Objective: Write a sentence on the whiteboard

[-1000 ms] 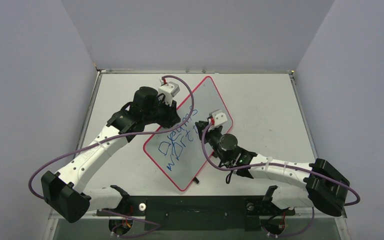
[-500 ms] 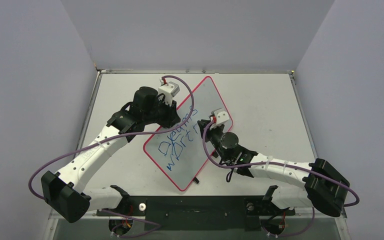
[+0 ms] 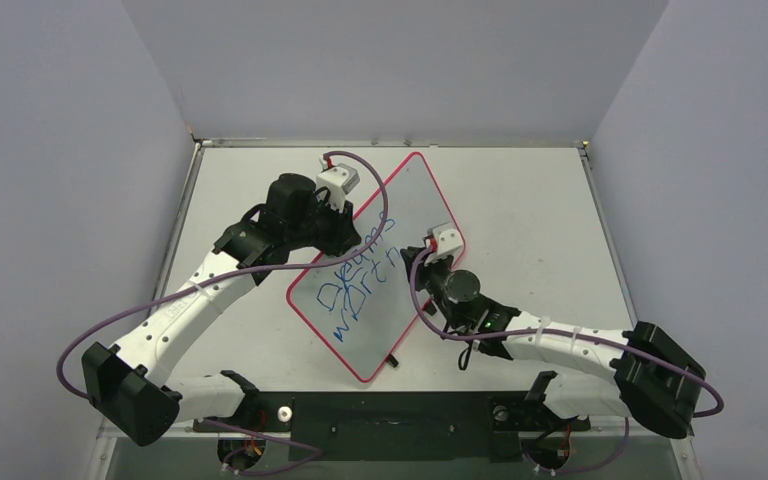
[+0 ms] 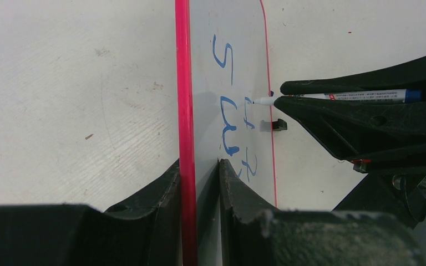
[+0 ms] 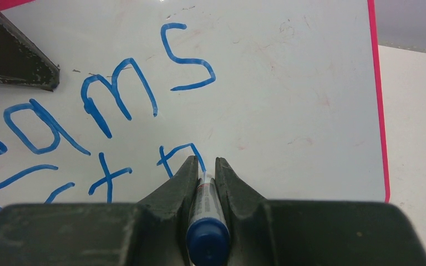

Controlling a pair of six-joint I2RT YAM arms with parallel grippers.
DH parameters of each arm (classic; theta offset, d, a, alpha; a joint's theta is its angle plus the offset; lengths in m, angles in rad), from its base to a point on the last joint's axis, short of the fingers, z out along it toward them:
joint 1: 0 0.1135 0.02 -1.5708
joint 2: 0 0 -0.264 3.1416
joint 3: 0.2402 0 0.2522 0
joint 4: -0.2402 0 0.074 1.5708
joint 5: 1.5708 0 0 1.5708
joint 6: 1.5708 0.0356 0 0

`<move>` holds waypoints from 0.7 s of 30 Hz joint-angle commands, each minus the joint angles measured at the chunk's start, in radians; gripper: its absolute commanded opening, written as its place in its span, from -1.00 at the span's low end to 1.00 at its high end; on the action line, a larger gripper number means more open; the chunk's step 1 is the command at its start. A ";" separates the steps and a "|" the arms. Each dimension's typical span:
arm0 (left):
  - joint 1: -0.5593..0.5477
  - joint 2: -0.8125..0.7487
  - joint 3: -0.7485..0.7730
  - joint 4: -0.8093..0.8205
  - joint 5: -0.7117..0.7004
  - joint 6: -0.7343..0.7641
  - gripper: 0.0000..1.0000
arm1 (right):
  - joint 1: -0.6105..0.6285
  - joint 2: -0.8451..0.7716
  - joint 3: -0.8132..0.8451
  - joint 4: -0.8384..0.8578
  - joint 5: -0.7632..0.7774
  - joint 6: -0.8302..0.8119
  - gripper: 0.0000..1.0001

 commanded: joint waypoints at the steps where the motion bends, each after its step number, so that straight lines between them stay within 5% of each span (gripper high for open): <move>1: 0.004 -0.037 0.010 0.102 -0.089 0.099 -1.00 | -0.001 -0.072 0.007 -0.017 -0.001 0.009 -1.00; 21: 0.004 -0.038 0.010 0.102 -0.086 0.098 -1.00 | -0.007 -0.231 -0.018 -0.069 0.064 -0.048 -1.00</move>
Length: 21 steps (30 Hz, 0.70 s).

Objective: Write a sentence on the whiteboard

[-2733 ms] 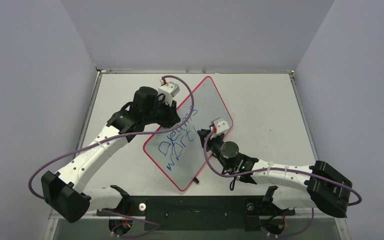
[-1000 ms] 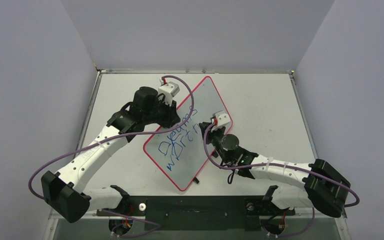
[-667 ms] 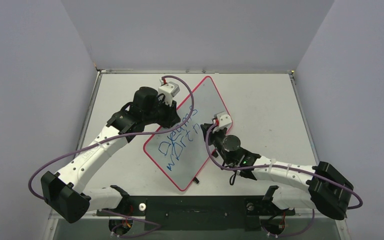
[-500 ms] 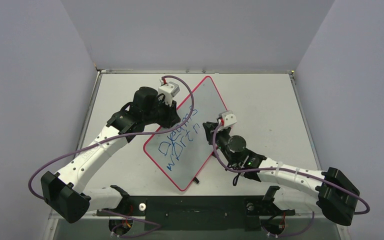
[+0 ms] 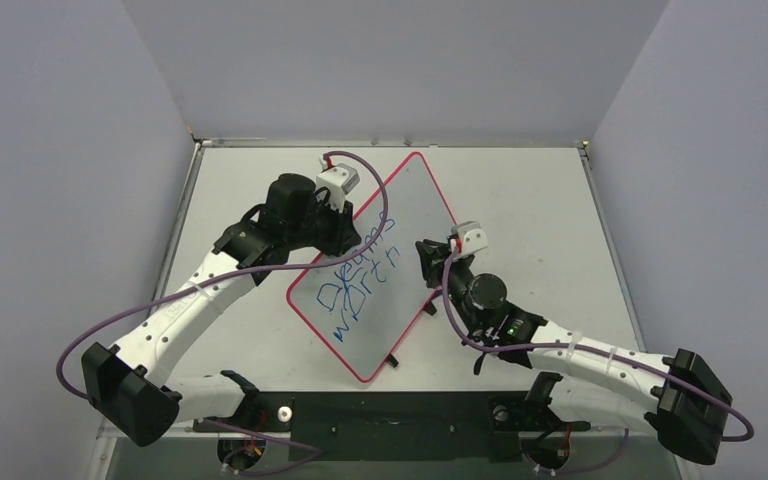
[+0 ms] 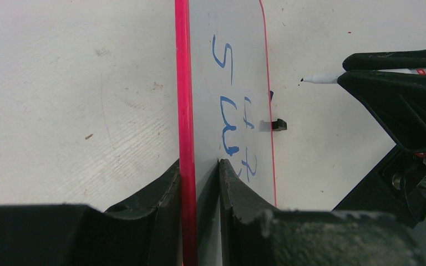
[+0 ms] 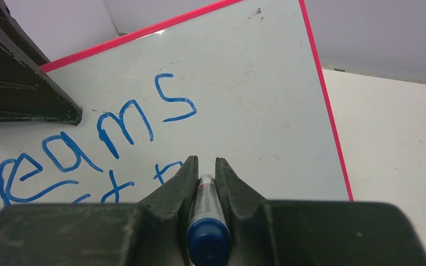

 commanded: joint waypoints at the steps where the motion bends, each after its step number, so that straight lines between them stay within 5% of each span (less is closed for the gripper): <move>1: 0.005 -0.036 0.011 0.101 -0.086 0.098 -1.00 | -0.008 -0.035 -0.015 0.024 0.023 -0.020 -1.00; 21: 0.005 -0.036 0.009 0.102 -0.085 0.097 -1.00 | -0.118 -0.081 -0.069 0.103 -0.103 0.011 -1.00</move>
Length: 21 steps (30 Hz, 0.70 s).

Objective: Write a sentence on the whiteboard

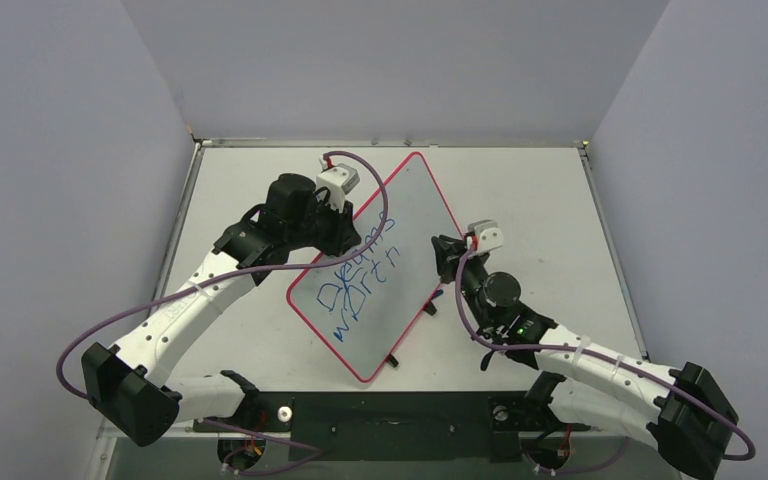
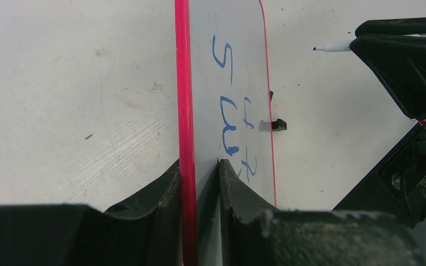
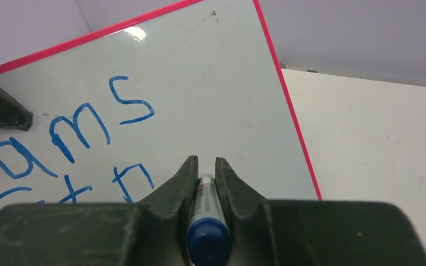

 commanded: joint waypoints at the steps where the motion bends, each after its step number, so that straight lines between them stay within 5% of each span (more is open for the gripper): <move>1: 0.006 -0.035 0.010 0.102 -0.086 0.097 -1.00 | -0.037 -0.015 -0.006 0.100 -0.093 0.036 -1.00; 21: 0.005 -0.035 0.009 0.103 -0.082 0.096 -1.00 | -0.237 -0.036 -0.054 0.205 -0.320 0.212 -1.00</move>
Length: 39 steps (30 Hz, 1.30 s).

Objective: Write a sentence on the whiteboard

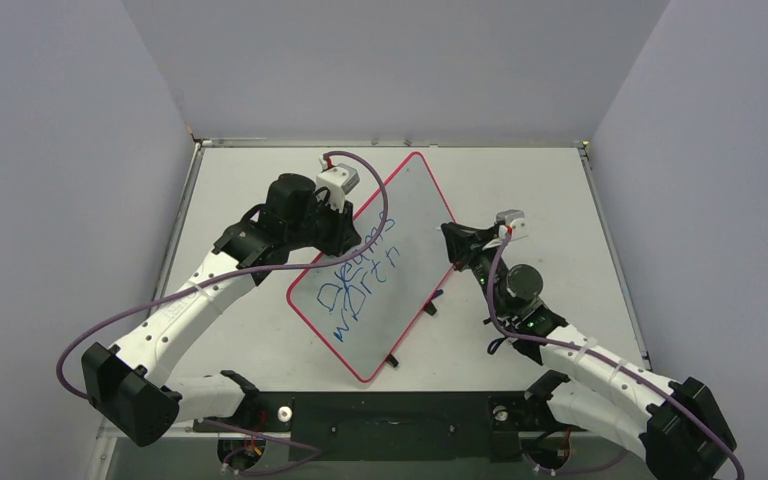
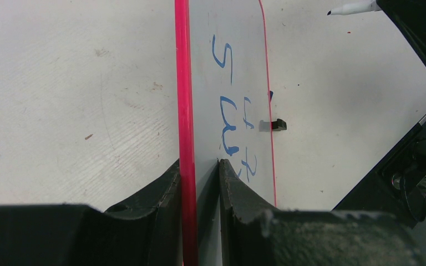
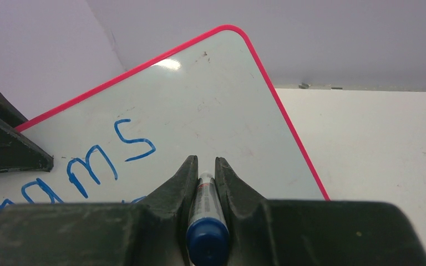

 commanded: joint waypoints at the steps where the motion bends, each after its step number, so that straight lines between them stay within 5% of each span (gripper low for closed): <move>1: 0.004 -0.035 0.009 0.102 -0.083 0.096 -1.00 | -0.039 -0.011 -0.012 0.078 -0.076 0.070 -1.00; 39: 0.005 -0.036 0.009 0.103 -0.081 0.096 -1.00 | -0.073 0.142 0.026 0.168 -0.183 0.115 -1.00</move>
